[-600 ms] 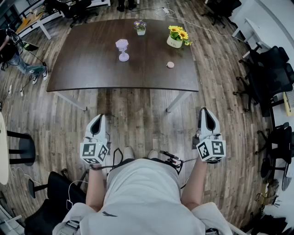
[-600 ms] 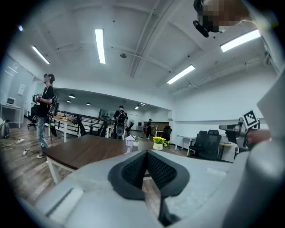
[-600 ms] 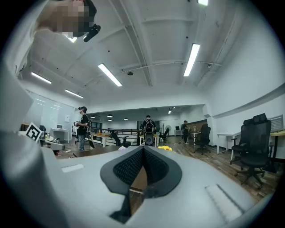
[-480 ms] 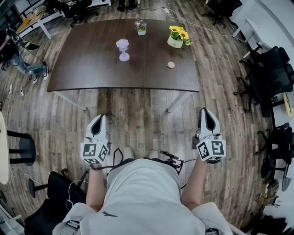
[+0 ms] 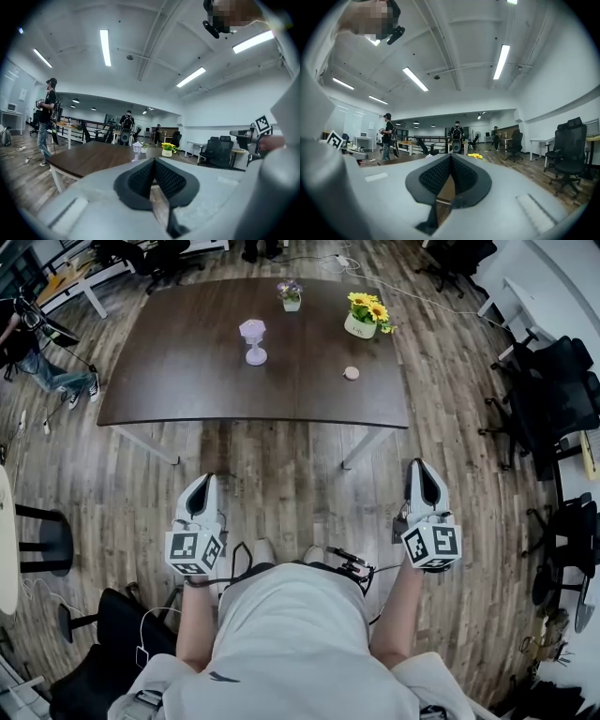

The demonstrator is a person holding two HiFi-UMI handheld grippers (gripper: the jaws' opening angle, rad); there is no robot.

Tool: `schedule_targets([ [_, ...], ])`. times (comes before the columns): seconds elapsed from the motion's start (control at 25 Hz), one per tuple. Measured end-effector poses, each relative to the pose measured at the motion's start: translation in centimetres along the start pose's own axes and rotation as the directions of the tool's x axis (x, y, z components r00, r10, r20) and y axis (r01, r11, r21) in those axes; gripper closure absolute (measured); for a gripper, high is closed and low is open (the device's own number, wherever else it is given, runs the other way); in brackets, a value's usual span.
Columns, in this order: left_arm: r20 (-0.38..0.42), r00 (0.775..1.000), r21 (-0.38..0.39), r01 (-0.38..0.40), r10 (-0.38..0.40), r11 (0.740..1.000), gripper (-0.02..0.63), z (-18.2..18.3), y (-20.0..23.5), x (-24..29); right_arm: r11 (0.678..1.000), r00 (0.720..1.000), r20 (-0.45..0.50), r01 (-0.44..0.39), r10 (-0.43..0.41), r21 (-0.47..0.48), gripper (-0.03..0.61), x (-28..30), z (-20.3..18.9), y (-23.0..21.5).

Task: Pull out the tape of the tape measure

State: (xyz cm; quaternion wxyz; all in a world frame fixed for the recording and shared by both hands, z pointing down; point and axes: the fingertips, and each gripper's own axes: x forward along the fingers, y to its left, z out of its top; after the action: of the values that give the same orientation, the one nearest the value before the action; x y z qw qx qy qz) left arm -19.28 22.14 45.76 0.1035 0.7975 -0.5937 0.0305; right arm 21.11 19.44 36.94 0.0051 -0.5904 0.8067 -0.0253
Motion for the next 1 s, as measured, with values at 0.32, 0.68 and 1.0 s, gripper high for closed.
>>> schedule_targets([
  [0.32, 0.002, 1.0, -0.009, 0.002, -0.002, 1.0, 0.608, -0.2, 0.3, -0.4, 1.0, 1.0, 0.002, -0.014, 0.014, -0.011, 0.578, -0.1, 0.1, 0.8],
  [0.68, -0.009, 1.0, -0.039, 0.014, -0.014, 0.999, 0.607, -1.0, 1.3, -0.7, 1.0, 0.999, -0.035, -0.021, 0.02, -0.023, 0.578, 0.0, -0.7, 2.7],
  [1.0, -0.032, 0.999, -0.063, 0.038, -0.04, 0.997, 0.609, -1.4, 3.7, -0.1, 0.999, 0.997, -0.08, -0.005, 0.002, -0.041, 0.578, 1.0, -1.4, 4.9],
])
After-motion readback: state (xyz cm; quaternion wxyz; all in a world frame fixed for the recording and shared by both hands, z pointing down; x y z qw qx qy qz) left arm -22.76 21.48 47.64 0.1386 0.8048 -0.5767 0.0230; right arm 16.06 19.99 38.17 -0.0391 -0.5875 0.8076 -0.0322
